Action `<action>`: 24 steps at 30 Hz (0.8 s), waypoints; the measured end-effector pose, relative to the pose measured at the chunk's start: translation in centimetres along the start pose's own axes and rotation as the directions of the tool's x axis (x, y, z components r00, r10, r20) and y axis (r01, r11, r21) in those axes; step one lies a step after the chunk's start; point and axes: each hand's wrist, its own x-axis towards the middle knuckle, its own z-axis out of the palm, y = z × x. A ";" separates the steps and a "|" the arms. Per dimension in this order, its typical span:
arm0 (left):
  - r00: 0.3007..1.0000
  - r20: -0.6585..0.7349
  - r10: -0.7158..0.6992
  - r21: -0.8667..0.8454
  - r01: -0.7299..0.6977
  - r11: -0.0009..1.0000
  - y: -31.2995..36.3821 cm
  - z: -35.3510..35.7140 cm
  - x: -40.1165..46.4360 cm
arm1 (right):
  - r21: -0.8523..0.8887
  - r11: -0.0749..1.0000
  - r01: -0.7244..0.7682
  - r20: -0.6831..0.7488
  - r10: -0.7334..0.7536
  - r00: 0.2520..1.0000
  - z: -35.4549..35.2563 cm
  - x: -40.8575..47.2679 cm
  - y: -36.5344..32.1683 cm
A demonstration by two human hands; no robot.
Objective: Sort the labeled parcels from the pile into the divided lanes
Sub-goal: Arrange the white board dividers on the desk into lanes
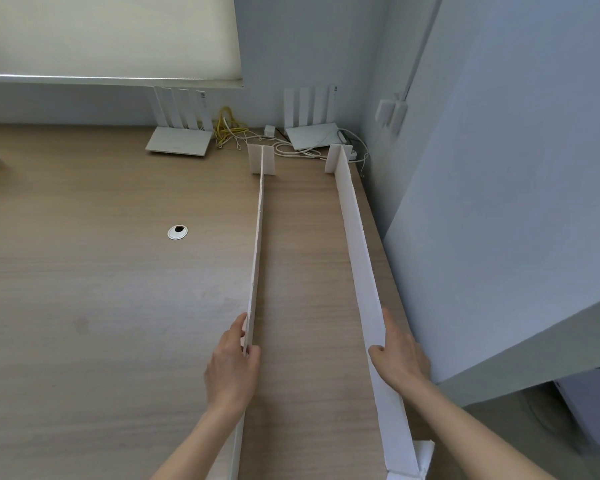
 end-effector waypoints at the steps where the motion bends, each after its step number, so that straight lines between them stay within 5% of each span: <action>1: 1.000 0.002 -0.005 0.005 0.005 1.000 0.0 0.0 0.0 | -0.003 1.000 -0.004 0.005 0.004 1.000 -0.1 0.0 0.1; 14: 0.999 0.041 -0.011 0.063 0.008 0.998 0.4 -2.1 0.1 | -0.054 0.998 -0.019 0.023 0.020 1.000 -1.1 -0.2 0.3; 24: 0.997 0.024 0.067 0.110 -0.069 0.991 5.0 -11.4 2.0 | -0.126 0.981 0.149 0.014 -0.148 0.989 -8.5 -2.1 -6.7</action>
